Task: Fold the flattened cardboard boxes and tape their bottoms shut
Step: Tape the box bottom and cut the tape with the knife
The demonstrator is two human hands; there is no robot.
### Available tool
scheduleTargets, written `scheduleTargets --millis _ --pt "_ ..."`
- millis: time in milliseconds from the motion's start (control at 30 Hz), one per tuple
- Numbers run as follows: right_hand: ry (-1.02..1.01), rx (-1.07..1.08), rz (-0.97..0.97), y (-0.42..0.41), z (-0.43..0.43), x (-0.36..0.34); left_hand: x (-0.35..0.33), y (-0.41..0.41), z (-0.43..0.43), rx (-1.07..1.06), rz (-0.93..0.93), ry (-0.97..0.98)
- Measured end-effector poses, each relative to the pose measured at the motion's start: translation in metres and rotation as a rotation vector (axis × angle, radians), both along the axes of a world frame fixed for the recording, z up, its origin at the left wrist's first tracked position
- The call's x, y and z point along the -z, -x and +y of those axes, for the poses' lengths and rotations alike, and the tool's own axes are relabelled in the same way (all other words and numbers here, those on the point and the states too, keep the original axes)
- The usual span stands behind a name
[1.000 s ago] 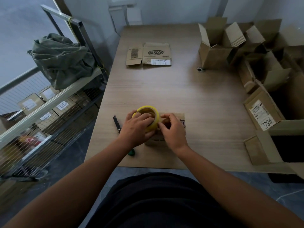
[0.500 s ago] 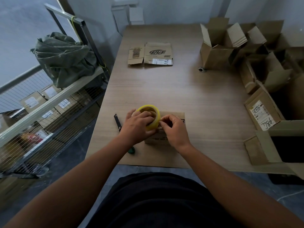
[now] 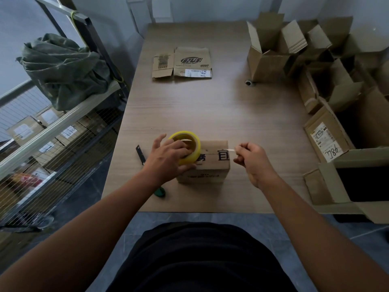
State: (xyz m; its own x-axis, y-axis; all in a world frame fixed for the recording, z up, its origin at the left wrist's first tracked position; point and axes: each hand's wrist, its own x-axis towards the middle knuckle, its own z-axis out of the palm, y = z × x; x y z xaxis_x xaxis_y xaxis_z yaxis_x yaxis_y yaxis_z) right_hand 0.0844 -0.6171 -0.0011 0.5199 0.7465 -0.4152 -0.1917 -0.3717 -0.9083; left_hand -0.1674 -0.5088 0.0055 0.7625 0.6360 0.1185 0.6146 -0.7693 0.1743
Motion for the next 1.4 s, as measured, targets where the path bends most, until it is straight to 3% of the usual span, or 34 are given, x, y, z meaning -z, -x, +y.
scheduleTargets --millis 133,400,500,567,633,700,767,833,1000,1167,1400 --pt "0.049 0.061 0.251 0.008 0.004 0.009 0.003 0.001 0.000 0.003 -0.008 -0.024" --pt "0.074 0.043 0.308 0.014 0.005 0.017 0.006 0.001 0.003 0.029 -0.029 -0.048" --pt "0.190 -0.131 0.105 0.014 0.002 0.018 0.008 0.001 0.003 0.036 -0.045 -0.064" --pt "0.268 -0.324 -0.371 0.008 0.002 0.026 0.009 0.001 0.004 0.048 -0.050 -0.075" --pt "0.135 -0.285 -0.798 0.007 0.005 0.021 0.007 0.001 0.005 0.082 -0.035 -0.078" --pt "-0.108 -0.210 -0.844 0.016 0.017 0.007 0.004 -0.002 0.007 0.136 -0.032 -0.096" --pt "-0.135 -0.460 -0.887 0.031 0.031 0.001 -0.001 -0.006 0.009 0.189 -0.053 -0.123" --pt "-0.036 -0.715 -1.097 0.043 0.036 0.010 -0.004 -0.007 0.015 0.255 -0.062 -0.148" --pt "-0.025 -0.672 -1.074 0.042 0.035 0.011 -0.037 -0.002 0.027 0.317 -0.160 -0.010" --pt "0.010 -0.613 -0.986 0.046 0.033 0.009 -0.083 0.010 0.048 0.153 -0.067 0.237" --pt "0.068 -0.647 -1.077 0.049 0.040 0.005 -0.058 0.049 0.071 -0.072 0.110 0.393"
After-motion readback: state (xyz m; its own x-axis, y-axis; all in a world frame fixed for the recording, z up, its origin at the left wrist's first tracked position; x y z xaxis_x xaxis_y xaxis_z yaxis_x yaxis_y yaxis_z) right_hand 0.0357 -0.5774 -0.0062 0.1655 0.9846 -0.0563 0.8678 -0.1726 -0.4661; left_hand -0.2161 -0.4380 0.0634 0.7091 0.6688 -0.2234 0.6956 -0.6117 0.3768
